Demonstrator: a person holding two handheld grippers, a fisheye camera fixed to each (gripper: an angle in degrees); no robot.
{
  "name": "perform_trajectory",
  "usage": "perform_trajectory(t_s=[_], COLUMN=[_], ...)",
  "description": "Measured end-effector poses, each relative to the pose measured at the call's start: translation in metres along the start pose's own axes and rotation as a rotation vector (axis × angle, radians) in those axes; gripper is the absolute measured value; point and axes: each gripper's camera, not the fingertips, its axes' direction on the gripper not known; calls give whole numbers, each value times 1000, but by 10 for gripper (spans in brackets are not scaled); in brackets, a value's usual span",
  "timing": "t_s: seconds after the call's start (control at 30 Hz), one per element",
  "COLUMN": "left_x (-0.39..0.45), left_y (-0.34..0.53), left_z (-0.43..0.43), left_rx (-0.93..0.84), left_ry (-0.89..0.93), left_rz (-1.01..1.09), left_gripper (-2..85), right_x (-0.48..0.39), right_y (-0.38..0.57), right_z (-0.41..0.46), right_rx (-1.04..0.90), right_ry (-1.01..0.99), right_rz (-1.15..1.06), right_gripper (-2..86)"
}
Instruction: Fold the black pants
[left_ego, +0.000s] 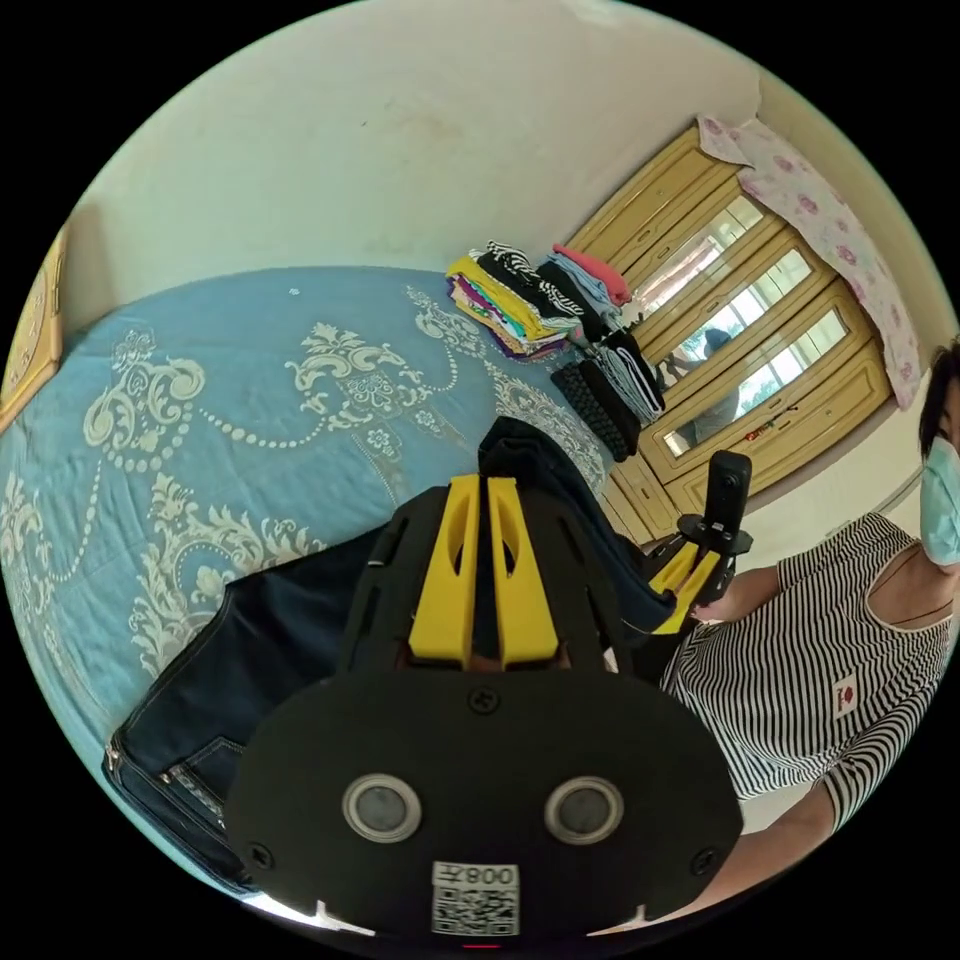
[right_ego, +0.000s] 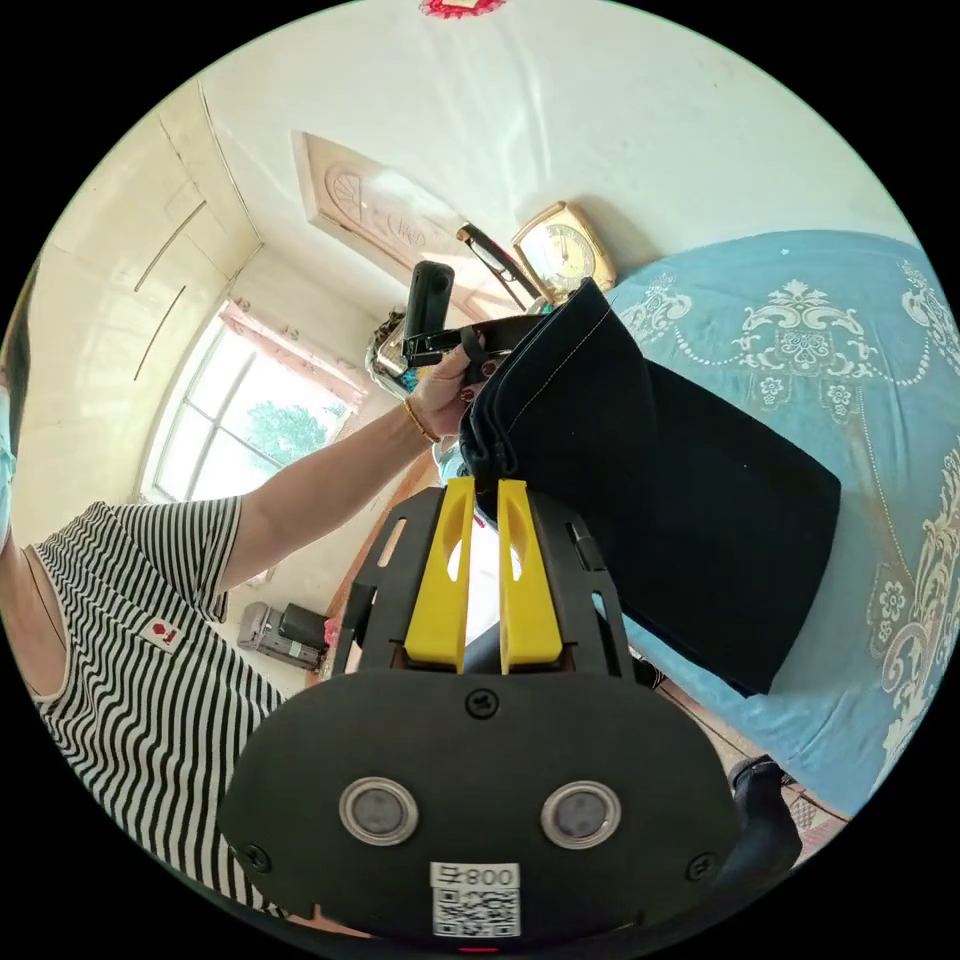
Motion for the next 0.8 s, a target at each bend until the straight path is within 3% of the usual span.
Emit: perform_trajectory(t_s=[0.23,0.43,0.63,0.8], left_x=[-100,-142,-129,-100], left_y=[110,191,258,285], left_z=[28,3,13,28], left_rx=[-79,40,24,7], left_ry=[-125,-128,-57,-86], left_rz=[-251,-410,-401,-355], left_gripper=[9,13,55,41], right_x=[20,28,22,6], right_y=[-64,-111,-142,-168], right_z=[120,192,235,225], right_rx=[-262,-405,-471,-406], right_ry=[46,74,-4,44], right_rz=[79,105,113,62], right_gripper=[33,37,23,9])
